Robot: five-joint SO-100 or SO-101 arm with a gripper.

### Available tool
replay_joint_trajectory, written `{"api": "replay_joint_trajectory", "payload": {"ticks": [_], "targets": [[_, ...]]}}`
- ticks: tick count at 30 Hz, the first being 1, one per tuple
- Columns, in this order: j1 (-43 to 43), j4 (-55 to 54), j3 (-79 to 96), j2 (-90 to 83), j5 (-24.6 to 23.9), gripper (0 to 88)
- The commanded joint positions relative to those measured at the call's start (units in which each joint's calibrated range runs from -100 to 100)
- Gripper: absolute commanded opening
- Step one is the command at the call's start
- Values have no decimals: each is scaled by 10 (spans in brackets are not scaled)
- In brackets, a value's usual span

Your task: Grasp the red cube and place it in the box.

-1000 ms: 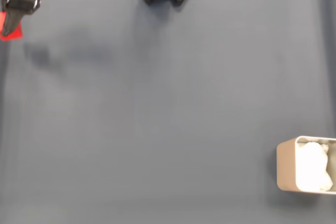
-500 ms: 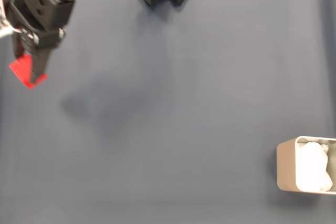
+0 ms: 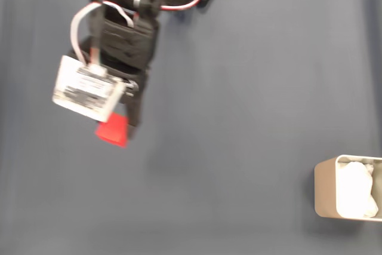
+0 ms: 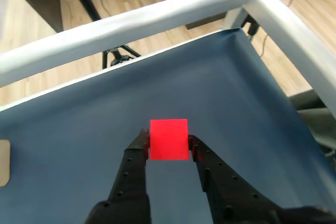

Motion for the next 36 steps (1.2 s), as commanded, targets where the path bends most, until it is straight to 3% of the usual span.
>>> {"api": "replay_joint_trajectory", "payload": {"ticks": [1,20,36], "targets": [[-54,12,-36,-29,2,54],[-269,64,-141,7,11,53],[-353,78,-318,140,27,49]]}}
